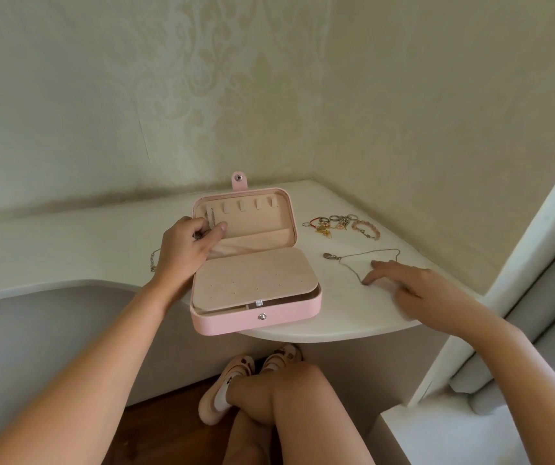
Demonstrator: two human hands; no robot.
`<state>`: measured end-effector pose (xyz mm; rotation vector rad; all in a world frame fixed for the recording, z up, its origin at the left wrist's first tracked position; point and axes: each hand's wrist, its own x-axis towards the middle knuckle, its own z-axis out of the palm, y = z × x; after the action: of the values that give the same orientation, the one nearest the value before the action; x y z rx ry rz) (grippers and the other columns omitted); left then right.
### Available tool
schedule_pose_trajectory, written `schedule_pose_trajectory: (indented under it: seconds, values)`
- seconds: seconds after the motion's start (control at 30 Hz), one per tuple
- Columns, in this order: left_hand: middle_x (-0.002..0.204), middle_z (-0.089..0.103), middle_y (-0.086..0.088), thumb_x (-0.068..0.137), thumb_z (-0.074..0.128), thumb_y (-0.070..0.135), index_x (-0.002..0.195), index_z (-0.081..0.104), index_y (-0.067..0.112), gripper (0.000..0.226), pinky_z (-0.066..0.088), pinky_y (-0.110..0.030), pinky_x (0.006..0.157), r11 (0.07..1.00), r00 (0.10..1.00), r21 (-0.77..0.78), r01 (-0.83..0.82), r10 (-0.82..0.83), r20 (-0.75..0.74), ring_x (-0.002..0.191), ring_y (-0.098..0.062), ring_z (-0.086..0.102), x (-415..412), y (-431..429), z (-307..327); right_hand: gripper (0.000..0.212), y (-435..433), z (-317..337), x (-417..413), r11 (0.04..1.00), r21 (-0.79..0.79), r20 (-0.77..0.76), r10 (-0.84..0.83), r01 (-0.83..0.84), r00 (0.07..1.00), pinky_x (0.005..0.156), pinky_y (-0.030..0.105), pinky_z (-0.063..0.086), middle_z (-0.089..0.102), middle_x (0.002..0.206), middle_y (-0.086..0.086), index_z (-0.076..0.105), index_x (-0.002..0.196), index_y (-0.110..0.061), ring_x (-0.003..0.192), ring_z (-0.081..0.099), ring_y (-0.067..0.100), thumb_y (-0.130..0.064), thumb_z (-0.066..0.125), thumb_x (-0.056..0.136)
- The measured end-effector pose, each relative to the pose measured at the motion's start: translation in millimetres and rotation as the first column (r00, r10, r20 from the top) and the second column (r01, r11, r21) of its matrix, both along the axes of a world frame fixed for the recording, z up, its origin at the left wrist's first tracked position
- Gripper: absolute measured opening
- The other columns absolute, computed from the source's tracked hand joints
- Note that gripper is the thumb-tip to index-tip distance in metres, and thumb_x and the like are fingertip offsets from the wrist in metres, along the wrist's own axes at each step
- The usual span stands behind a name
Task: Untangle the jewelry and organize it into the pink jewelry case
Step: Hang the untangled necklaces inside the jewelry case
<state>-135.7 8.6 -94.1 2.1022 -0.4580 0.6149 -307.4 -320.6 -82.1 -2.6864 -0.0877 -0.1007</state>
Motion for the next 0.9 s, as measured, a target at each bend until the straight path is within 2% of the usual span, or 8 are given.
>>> schedule_pose_trajectory:
  seconds: [0.1,0.27,0.4,0.5,0.6,0.7,0.8,0.9]
  values:
    - [0.052,0.030,-0.001,0.089,0.066,0.022,0.052,0.030,0.015,0.052,0.023,-0.022,0.049,1.000,1.000,0.005,-0.002,0.002,-0.010,0.050,-0.013,0.031,-1.5,-0.2,0.8,0.067,-2.4,7.6,-8.7,0.983,0.168,-0.119,0.093,-0.072,0.989,0.105,0.030,0.032,0.031,0.147,-0.018,0.063,0.098,-0.052,0.138,0.031,0.006,0.009,0.040,0.083]
    - [0.052,0.030,-0.001,0.089,0.066,0.023,0.052,0.030,0.016,0.052,0.022,-0.023,0.049,1.000,1.000,-0.012,0.006,-0.006,-0.020,0.051,-0.015,0.029,-4.8,-0.3,1.1,0.065,-9.6,15.0,-11.7,0.947,0.296,-0.174,0.182,-0.125,0.968,0.118,0.030,0.016,0.024,0.151,-0.023,0.068,0.103,-0.052,0.141,0.018,-0.005,0.008,0.050,0.086]
    - [0.051,0.028,-0.001,0.089,0.066,0.023,0.052,0.029,0.016,0.053,0.022,-0.023,0.049,1.000,1.000,-0.009,-0.001,0.000,-0.016,0.050,-0.014,0.028,-6.0,-0.2,1.4,0.073,-20.3,9.2,-9.8,0.957,0.289,-0.036,0.047,-0.035,0.998,0.113,0.024,0.024,0.045,0.136,-0.029,0.060,0.113,-0.055,0.135,0.035,-0.002,0.011,0.041,0.088]
    - [0.051,0.028,-0.001,0.089,0.066,0.022,0.053,0.029,0.015,0.052,0.022,-0.023,0.048,1.000,1.000,-0.007,0.008,-0.008,-0.012,0.050,-0.014,0.029,-6.4,-0.9,1.9,0.062,-25.1,2.0,-15.1,0.989,0.142,0.016,-0.052,0.049,0.999,0.095,0.016,0.032,0.050,0.118,-0.038,0.054,0.112,-0.051,0.119,0.047,0.000,0.006,0.041,0.089]
    - [0.052,0.028,-0.002,0.089,0.066,0.022,0.053,0.030,0.014,0.052,0.021,-0.023,0.049,1.000,1.000,-0.007,0.000,0.000,-0.019,0.051,-0.014,0.026,-6.9,-1.2,2.3,0.050,-26.1,1.0,-24.5,0.994,0.082,0.087,-0.083,0.076,0.993,0.089,0.014,0.033,0.054,0.112,-0.034,0.057,0.121,-0.039,0.112,0.049,0.000,0.000,0.044,0.093]
    - [0.052,0.028,-0.002,0.089,0.066,0.022,0.052,0.030,0.014,0.052,0.022,-0.023,0.049,1.000,1.000,-0.003,-0.007,0.007,-0.022,0.051,-0.017,0.028,-7.2,-1.2,2.2,0.035,-25.6,-1.3,-31.7,0.994,0.074,0.101,-0.083,0.076,0.991,0.090,0.012,0.035,0.051,0.117,-0.030,0.054,0.123,-0.038,0.112,0.048,-0.001,-0.025,0.061,0.092]
    - [0.051,0.029,-0.002,0.089,0.066,0.022,0.052,0.030,0.014,0.052,0.022,-0.023,0.049,1.000,1.000,-0.004,-0.003,0.003,-0.020,0.052,-0.018,0.029,-7.9,-1.9,2.7,0.060,-24.9,-7.4,-36.8,0.994,0.041,0.050,-0.103,0.101,0.993,0.093,0.014,0.029,0.042,0.125,-0.029,0.047,0.127,-0.041,0.116,0.039,-0.004,-0.049,0.072,0.072]
    - [0.051,0.029,-0.001,0.089,0.066,0.022,0.052,0.030,0.016,0.052,0.023,-0.022,0.049,1.000,1.000,-0.002,0.001,-0.001,-0.007,0.052,-0.017,0.030,-9.6,-2.1,2.9,0.050,-25.0,-12.8,-42.8,0.992,0.074,0.157,-0.110,0.100,0.981,0.092,0.015,0.036,0.053,0.116,-0.033,0.058,0.112,-0.045,0.104,0.048,-0.011,-0.031,0.082,0.070]
